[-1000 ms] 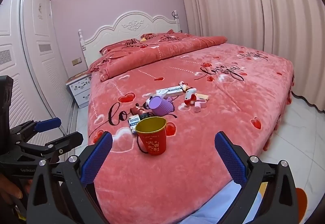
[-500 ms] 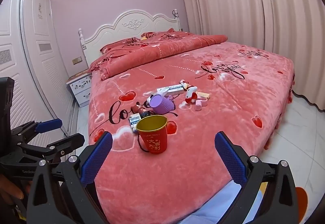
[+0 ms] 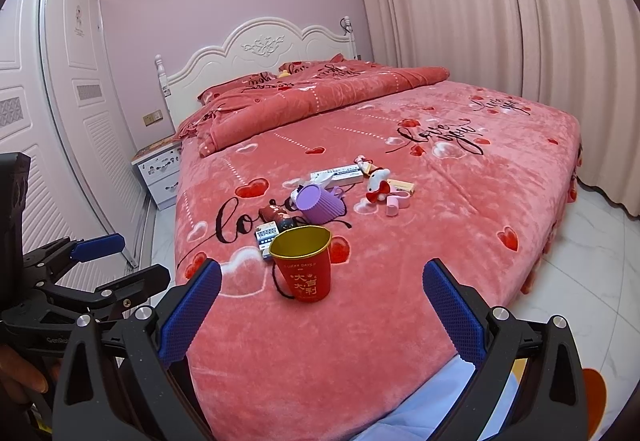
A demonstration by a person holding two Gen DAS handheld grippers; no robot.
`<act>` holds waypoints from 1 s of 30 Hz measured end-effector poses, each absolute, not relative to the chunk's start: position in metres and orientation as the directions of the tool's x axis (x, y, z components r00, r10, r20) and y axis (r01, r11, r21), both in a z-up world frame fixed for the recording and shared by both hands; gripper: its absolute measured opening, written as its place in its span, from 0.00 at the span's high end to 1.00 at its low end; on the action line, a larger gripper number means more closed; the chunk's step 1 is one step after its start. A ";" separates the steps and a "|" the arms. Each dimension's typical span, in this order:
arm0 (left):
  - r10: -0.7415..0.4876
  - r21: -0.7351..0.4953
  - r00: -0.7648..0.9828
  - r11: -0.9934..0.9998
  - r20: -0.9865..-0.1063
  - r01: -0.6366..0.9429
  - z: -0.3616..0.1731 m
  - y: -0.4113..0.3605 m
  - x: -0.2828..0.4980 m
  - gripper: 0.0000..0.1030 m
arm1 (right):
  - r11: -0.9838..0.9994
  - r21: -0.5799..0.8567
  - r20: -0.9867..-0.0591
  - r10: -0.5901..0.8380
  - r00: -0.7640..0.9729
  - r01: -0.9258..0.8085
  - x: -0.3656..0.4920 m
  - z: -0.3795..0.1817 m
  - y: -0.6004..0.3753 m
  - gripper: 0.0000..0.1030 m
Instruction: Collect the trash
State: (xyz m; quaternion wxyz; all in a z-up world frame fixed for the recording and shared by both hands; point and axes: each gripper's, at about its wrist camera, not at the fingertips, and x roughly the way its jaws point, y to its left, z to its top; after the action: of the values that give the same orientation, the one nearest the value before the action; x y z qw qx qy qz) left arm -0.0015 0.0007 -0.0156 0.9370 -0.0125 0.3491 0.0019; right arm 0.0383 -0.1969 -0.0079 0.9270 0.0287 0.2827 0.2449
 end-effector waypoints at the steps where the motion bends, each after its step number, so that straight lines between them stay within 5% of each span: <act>1: -0.005 -0.022 0.755 1.000 -0.655 -0.013 -0.015 0.000 -0.001 0.05 | 0.878 0.193 -0.511 0.471 0.719 -0.438 0.038 -0.008 -0.197 0.04; 30: -0.007 -0.014 0.745 1.000 -0.667 -0.004 -0.021 0.002 -0.002 0.05 | 0.879 0.200 -0.518 0.471 0.714 -0.434 0.040 -0.013 -0.197 0.04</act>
State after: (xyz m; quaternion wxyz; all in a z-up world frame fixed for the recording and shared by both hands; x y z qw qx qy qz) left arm -0.0024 0.0024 -0.0207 0.9342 -0.0075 0.3568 -0.0008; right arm 0.0397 -0.1974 -0.0128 0.9253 0.0318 0.2882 0.2444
